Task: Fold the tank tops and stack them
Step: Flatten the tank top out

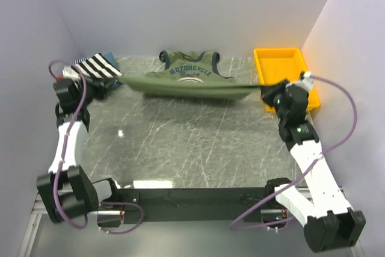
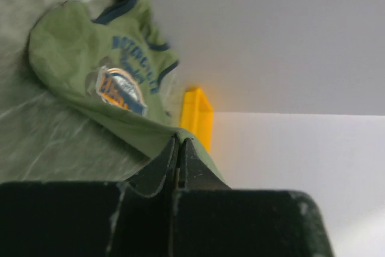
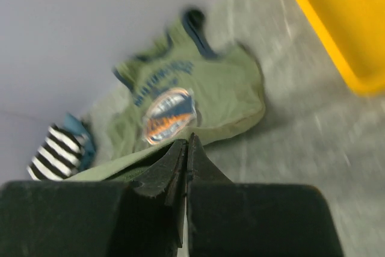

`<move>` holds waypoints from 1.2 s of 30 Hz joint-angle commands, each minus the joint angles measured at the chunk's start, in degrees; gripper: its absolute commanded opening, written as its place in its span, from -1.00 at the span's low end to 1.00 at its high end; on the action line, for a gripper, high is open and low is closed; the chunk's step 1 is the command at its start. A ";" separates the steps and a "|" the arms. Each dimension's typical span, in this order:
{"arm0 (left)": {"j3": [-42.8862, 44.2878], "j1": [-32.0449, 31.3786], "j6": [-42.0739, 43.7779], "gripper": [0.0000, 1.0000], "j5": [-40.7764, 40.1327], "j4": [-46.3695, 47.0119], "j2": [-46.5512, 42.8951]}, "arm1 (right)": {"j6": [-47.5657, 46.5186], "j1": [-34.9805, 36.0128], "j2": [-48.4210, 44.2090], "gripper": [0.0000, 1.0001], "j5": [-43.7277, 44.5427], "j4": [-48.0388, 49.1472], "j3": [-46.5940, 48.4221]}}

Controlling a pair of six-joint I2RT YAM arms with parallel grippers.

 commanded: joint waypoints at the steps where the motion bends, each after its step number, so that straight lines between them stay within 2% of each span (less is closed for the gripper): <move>1: -8.13 -0.29 5.78 -0.99 -3.57 -7.62 -5.66 | 3.71 -0.50 -6.81 -1.00 -1.40 -5.14 -6.21; 7: -18.25 -2.84 10.18 -0.99 -7.96 -22.12 -15.15 | 7.49 -0.42 -13.85 -1.00 -5.01 -14.11 -18.52; 13: -21.87 -2.93 10.80 -0.99 -14.55 -35.56 -22.53 | 12.33 -0.41 -17.81 -1.00 -9.23 -19.30 -26.70; 22: -26.44 -3.19 12.20 -0.99 -16.14 -45.34 -27.37 | 15.85 -0.33 -22.55 -1.00 -9.49 -30.02 -31.01; 26: -25.39 -3.72 12.20 -0.99 -15.52 -49.11 -30.54 | 16.38 -0.33 -26.51 -1.00 -10.72 -35.81 -32.59; 28: -24.52 -3.72 12.90 -0.88 -15.09 -50.08 -30.63 | 16.55 -0.41 -29.14 -1.00 -10.90 -37.75 -32.68; 32: -24.07 -4.16 13.61 -0.84 -14.12 -51.67 -30.54 | 16.56 -0.41 -32.23 -0.76 -10.20 -42.14 -32.25; 36: -23.37 -4.86 13.79 -0.83 -13.68 -53.51 -30.98 | 15.24 -0.41 -33.11 -0.63 -9.67 -44.62 -31.45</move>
